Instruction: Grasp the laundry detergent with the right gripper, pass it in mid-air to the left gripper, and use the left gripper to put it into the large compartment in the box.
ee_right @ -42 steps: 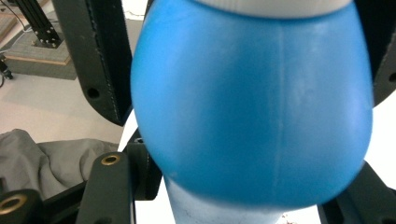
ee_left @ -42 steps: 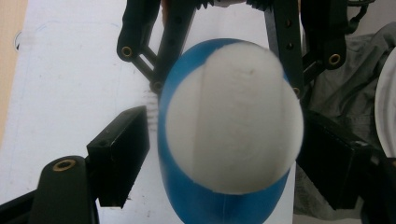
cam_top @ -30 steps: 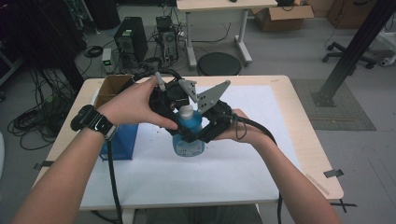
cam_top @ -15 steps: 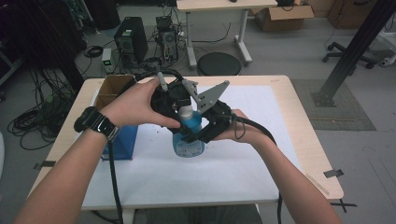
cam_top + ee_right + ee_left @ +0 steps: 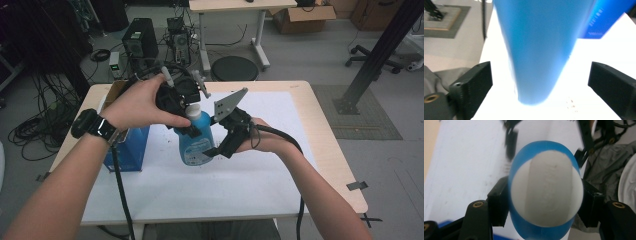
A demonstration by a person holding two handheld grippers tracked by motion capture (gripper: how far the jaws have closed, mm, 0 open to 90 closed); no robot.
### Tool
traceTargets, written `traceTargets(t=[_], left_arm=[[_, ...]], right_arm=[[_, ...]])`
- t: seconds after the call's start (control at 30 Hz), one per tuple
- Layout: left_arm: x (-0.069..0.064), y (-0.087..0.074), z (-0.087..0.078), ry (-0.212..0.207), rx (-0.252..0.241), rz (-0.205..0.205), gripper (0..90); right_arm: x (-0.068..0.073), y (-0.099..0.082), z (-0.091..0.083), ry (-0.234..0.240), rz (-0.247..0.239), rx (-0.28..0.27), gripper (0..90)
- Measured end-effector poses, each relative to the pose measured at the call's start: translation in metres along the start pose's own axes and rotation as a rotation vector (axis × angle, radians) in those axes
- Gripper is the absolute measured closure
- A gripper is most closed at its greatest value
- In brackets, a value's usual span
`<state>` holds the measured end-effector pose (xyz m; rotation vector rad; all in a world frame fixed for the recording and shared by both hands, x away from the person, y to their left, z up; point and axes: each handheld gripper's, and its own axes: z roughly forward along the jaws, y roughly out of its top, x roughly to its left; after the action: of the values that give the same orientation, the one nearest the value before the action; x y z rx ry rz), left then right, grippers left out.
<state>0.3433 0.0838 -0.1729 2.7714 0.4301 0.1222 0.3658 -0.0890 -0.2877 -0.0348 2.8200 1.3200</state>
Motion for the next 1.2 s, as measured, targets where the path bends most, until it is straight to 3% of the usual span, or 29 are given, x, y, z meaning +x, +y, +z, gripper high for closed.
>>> traceTargets(t=[0.1, 0.2, 0.23, 0.27, 0.3, 0.43, 0.47, 0.6, 0.63, 0.67, 0.9, 0.97, 1.0, 1.2], left_arm=[[0.005, -0.004, -0.011, 0.037, 0.017, -0.064, 37.9], [0.013, -0.009, -0.025, 0.093, 0.026, -0.157, 38.0], [0.013, -0.009, -0.025, 0.093, 0.026, -0.157, 37.9], [0.015, -0.011, -0.030, 0.118, 0.023, -0.199, 37.9], [0.023, -0.017, -0.041, 0.160, 0.020, -0.287, 37.9], [0.037, -0.030, -0.064, 0.241, -0.005, -0.480, 37.9], [0.037, -0.030, -0.064, 0.241, -0.005, -0.480, 37.9], [0.054, -0.049, -0.087, 0.310, -0.026, -0.665, 37.9], [0.054, -0.049, -0.087, 0.310, -0.026, -0.665, 37.9], [0.060, -0.059, -0.096, 0.340, -0.026, -0.733, 37.9], [0.076, -0.087, -0.110, 0.405, -0.045, -0.916, 37.9], [0.078, -0.090, -0.111, 0.411, -0.049, -0.933, 37.9], [0.082, -0.099, -0.113, 0.416, -0.056, -0.969, 37.9], [0.089, -0.116, -0.111, 0.439, -0.061, -1.036, 37.9]], right_arm=[[-0.006, -0.012, -0.009, -0.007, 0.028, 0.044, 3.5], [-0.011, -0.026, -0.017, -0.025, 0.050, 0.145, 4.2], [-0.013, -0.032, -0.020, -0.021, 0.062, 0.178, 4.3], [-0.013, -0.032, -0.020, -0.021, 0.062, 0.178, 4.3], [-0.015, -0.043, -0.027, -0.030, 0.070, 0.248, 5.0], [-0.018, -0.063, -0.040, -0.023, 0.102, 0.334, 5.5], [-0.018, -0.063, -0.040, -0.023, 0.102, 0.334, 5.5], [-0.019, -0.081, -0.059, -0.040, 0.139, 0.404, 5.7], [-0.019, -0.081, -0.059, -0.040, 0.139, 0.404, 5.7], [-0.020, -0.087, -0.067, -0.056, 0.153, 0.422, 5.8], [-0.022, -0.099, -0.085, -0.093, 0.186, 0.470, 6.2], [-0.022, -0.100, -0.087, -0.096, 0.187, 0.479, 6.2], [-0.022, -0.103, -0.090, -0.093, 0.191, 0.492, 6.2], [-0.022, -0.107, -0.099, -0.108, 0.201, 0.497, 6.2]])
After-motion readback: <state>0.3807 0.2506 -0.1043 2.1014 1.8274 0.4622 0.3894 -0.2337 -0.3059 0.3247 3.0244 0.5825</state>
